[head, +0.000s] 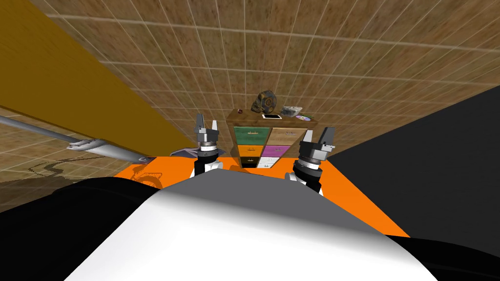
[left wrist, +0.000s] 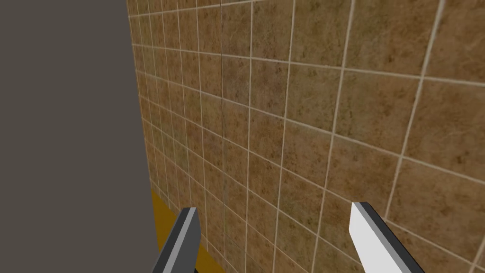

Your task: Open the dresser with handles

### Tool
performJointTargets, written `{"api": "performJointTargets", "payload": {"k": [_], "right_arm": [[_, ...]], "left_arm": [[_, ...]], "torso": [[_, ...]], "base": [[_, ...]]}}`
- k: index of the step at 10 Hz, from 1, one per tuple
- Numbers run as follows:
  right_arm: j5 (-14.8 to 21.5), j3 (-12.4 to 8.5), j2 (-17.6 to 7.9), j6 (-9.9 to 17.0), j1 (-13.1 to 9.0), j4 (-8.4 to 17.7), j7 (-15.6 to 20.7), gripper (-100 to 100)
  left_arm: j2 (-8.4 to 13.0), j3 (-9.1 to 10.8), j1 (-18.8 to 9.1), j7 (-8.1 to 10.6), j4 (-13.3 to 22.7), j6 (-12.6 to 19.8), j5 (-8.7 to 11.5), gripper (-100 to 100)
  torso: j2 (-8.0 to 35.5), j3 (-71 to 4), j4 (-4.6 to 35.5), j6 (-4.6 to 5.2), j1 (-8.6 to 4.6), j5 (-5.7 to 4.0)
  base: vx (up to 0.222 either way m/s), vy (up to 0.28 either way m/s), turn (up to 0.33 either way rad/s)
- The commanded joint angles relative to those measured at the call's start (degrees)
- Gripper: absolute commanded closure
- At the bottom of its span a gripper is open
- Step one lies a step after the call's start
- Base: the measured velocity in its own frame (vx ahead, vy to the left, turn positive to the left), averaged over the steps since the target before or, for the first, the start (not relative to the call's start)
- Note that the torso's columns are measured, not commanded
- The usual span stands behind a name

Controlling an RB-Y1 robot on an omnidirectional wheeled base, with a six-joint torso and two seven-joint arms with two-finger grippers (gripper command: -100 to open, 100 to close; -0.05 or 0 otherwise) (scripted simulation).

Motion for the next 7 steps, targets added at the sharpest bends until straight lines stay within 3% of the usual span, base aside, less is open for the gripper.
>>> {"api": "performJointTargets", "payload": {"k": [1, 2, 4, 7], "right_arm": [[0.0, 0.0, 0.0, 0.0, 0.0, 0.0, 0.0, 0], [0.7, -0.4, -2.4, 0.1, 0.0, 0.1, 0.6, -100], [2.4, -1.2, -5.5, 0.2, -0.1, 0.3, 2.0, -100], [6.4, -3.3, -9.7, 0.7, -0.2, 0.7, 5.4, -100]], "left_arm": [[0.0, 0.00, 0.0, 0.00, 0.0, 0.0, 0.0, 0], [0.0, 0.00, 0.0, 0.00, 0.0, 0.0, 0.0, 0], [0.0, 0.00, 0.0, 0.00, 0.0, 0.0, 0.0, 0], [0.0, -0.01, 0.0, 0.00, 0.0, 0.0, 0.0, 0]], "torso": [[4.2, -8.5, 4.2, 0.00, 0.00, 0.00], [8.5, -16.9, 8.5, 0.00, 0.00, 0.00], [10.9, -22.0, 10.9, 0.00, 0.11, 0.03], [11.1, -22.3, 11.1, 0.00, 0.05, 0.01]], "base": [[0.000, 0.000, 0.000], [0.007, 0.018, -0.017], [0.009, 0.053, -0.039], [0.020, 0.080, -0.057]]}}
